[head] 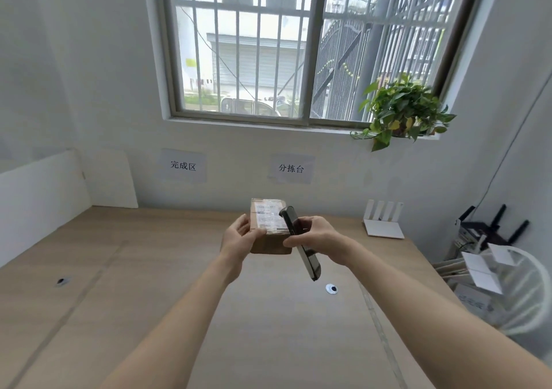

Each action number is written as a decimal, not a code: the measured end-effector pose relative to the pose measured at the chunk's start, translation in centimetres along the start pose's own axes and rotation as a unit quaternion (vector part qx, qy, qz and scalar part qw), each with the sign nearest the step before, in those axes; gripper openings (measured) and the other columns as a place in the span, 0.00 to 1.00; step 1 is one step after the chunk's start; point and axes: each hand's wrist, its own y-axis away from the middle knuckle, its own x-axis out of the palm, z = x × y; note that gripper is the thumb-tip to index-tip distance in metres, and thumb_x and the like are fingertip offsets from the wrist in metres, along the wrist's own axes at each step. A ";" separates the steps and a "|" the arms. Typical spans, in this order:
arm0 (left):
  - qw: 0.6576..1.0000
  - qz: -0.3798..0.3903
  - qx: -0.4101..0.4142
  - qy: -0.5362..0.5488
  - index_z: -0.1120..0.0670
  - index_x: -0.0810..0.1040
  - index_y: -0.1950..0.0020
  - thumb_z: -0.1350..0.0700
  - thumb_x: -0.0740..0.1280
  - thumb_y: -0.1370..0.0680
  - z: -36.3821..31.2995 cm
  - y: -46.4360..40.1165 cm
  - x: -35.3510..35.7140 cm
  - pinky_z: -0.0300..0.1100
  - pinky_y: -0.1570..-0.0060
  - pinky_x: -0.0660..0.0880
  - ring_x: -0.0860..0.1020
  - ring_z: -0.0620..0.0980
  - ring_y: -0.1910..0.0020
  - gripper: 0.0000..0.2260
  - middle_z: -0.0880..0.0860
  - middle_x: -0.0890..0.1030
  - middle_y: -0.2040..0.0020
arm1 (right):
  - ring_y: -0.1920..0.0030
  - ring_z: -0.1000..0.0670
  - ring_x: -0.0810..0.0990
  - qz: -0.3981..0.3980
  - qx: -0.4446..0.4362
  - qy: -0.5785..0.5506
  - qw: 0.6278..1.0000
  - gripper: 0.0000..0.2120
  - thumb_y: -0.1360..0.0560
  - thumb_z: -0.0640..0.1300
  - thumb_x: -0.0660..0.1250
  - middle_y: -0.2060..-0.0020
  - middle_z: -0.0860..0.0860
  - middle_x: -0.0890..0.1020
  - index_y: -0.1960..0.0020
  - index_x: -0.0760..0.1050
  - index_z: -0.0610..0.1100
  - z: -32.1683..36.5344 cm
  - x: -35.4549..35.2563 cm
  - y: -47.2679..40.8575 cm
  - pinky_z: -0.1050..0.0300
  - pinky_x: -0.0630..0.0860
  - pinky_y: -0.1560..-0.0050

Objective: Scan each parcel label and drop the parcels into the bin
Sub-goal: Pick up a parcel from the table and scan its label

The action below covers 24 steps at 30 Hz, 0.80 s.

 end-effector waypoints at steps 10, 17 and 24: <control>0.999 0.047 0.021 0.007 0.48 0.69 0.27 0.65 0.78 0.32 -2.9 4.1 -0.6 0.49 0.45 0.79 0.83 0.53 0.46 0.37 0.53 0.84 0.45 | 0.61 0.55 0.82 -0.029 -0.034 0.021 0.999 0.15 0.30 0.33 0.78 0.59 0.52 0.85 0.45 0.82 0.40 2.9 0.2 2.9 0.68 0.74 0.65; 0.997 0.021 0.030 -0.068 0.42 0.65 0.26 0.64 0.76 0.28 -4.0 5.0 0.0 0.46 0.54 0.80 0.80 0.47 0.46 0.36 0.49 0.79 0.43 | 0.56 0.57 0.84 -0.020 -0.049 0.083 0.995 0.21 0.33 0.33 0.80 0.53 0.52 0.86 0.43 0.82 0.43 3.5 -0.8 3.2 0.69 0.76 0.58; 0.990 -0.035 0.067 -0.117 0.43 0.71 0.28 0.59 0.78 0.28 -3.8 5.4 -0.3 0.40 0.61 0.79 0.84 0.51 0.54 0.32 0.56 0.85 0.51 | 0.52 0.49 0.85 -0.027 -0.033 0.194 0.980 0.24 0.44 0.48 0.82 0.55 0.52 0.86 0.49 0.82 0.47 3.9 -1.3 3.5 0.52 0.83 0.45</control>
